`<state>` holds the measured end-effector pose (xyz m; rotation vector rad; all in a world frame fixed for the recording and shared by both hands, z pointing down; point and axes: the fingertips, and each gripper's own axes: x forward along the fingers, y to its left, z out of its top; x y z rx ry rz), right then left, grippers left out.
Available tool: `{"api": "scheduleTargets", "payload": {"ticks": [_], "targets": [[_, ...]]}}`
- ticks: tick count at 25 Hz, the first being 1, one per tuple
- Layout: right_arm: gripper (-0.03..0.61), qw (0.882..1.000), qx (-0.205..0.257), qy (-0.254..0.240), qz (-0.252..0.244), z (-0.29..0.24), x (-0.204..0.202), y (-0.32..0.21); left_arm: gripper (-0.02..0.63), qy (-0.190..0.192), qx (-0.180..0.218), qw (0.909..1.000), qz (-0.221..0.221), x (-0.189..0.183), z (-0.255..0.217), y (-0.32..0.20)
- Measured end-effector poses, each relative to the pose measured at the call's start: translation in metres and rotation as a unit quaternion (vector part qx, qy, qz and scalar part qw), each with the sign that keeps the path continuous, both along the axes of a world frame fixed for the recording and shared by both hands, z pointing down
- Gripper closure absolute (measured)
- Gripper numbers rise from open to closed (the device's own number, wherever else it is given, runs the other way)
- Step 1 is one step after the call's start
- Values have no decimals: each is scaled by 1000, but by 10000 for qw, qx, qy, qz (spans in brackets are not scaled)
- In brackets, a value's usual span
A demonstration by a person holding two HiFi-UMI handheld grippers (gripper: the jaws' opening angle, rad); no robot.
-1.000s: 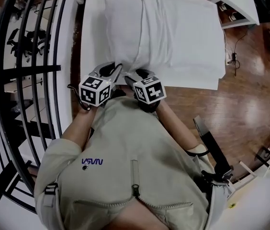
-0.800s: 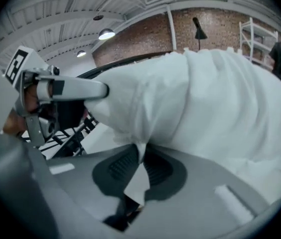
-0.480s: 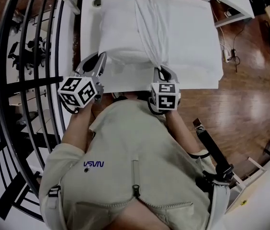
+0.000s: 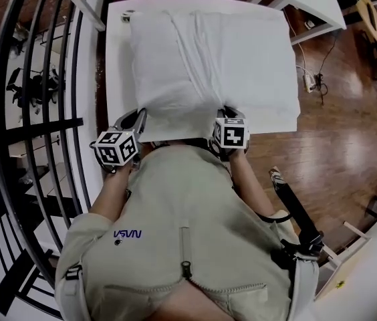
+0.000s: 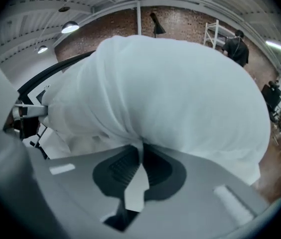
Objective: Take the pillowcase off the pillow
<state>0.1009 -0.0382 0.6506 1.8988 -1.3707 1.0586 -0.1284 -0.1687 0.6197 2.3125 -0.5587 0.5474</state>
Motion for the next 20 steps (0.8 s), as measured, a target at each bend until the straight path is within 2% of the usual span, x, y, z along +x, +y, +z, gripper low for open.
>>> {"api": "scheduleTargets", "payload": {"ticks": [3, 6, 8, 10, 13, 16, 19, 20], "targets": [[557, 9998, -76, -107, -164, 3, 0, -1, 600, 10, 91, 10000, 30, 6, 2, 2], [546, 9992, -142, -200, -326, -4, 1, 0, 596, 178, 282, 9992, 241, 14, -10, 4], [507, 9977, -158, -408, -520, -13, -5, 4, 545, 346, 404, 9979, 380, 13, -24, 6], [472, 9943, -56, -727, -784, -30, -16, 9, 452, 448, 628, 9960, 458, 6, -43, 6], [472, 9868, 416, -1138, -1078, -78, -31, 9, 436, 569, 1216, 9906, 280, -3, -80, -6], [473, 9808, 1180, -1029, -1164, -131, -25, -16, 423, 765, 1680, 9828, 22, 5, -116, -34], [470, 9762, 1796, -555, -1085, -164, -4, -60, 282, 631, 1762, 9820, 253, 40, -118, -59], [440, 9747, 1900, -394, -1111, -170, 0, -77, 245, 534, 1701, 9832, 384, 53, -113, -66]]}}
